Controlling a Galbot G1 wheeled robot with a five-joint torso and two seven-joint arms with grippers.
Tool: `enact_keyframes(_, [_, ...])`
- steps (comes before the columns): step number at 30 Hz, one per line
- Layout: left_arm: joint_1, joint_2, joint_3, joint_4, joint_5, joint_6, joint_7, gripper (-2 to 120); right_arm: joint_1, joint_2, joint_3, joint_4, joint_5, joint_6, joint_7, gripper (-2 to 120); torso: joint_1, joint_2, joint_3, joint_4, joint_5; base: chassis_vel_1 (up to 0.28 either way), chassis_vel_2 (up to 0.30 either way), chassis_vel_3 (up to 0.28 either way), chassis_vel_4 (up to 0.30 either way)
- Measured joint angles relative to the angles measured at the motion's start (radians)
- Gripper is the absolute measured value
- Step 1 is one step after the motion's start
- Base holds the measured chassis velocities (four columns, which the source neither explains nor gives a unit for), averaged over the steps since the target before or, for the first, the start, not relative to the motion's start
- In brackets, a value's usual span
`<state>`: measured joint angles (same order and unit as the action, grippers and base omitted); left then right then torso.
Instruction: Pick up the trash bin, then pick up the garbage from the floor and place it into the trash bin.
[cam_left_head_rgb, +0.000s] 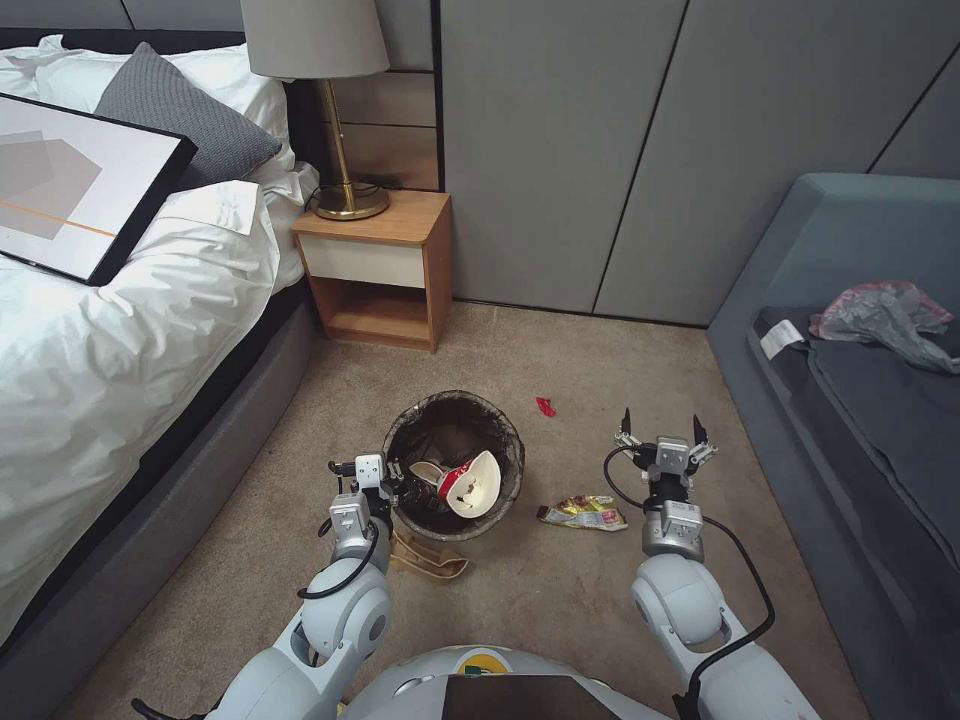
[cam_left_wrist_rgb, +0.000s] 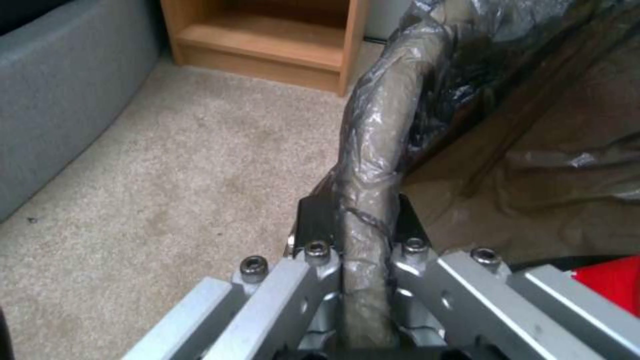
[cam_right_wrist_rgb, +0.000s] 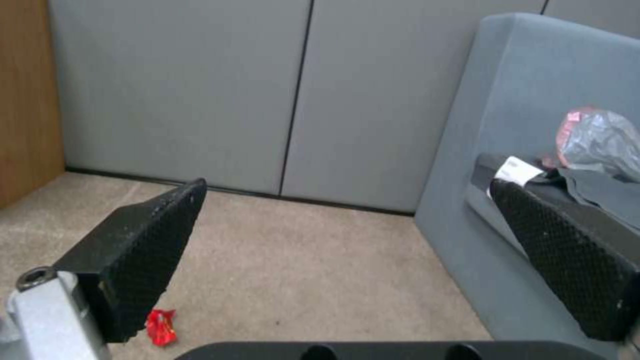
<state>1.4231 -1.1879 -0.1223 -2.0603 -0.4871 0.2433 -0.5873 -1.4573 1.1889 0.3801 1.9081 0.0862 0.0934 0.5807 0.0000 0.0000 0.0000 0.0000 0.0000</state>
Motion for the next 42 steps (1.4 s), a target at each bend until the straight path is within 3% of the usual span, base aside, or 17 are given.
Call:
enact_keyframes(10, [0.004, 0.001, 0.0, 0.0, 0.007, -0.001, 0.0, 2, 0.0, -0.027, 0.002, 0.0, 0.0, -0.001, 0.005, 100, 0.0, 0.0, 0.0, 0.0, 0.0, 0.0, 0.0, 0.0, 0.0])
enact_keyframes(28, [0.012, 0.009, 0.0, -0.006, 0.012, -0.004, 0.001, 2, 0.045, -0.167, -0.02, 0.009, 0.128, -0.048, -0.003, 100, 0.0, 0.0, 0.0, -0.0002, 0.0001, 0.0, 0.0, 0.0, 0.0])
enact_keyframes(32, [0.013, 0.011, -0.001, -0.01, 0.013, -0.004, 0.001, 2, 0.07, -0.218, -0.039, -0.001, 0.195, -0.047, -0.033, 100, 0.0, 0.0, 0.0, 0.0, 0.0, 0.0, 0.0, 0.0, 0.0])
enact_keyframes(35, [0.013, 0.015, -0.004, -0.014, 0.013, -0.005, 0.001, 2, 0.094, -0.29, -0.065, -0.008, 0.337, -0.046, -0.108, 100, 0.0, 0.0, 0.0, 0.0001, 0.0001, 0.0, 0.0, 0.0, 0.0])
enact_keyframes(42, [0.014, 0.02, -0.007, -0.016, 0.012, -0.007, 0.002, 2, 0.136, -0.402, -0.119, -0.057, 0.449, -0.012, -0.249, 100, 0.0, 0.0, 0.0, 0.0, 0.0, 0.0, 0.0, 0.0, 0.0])
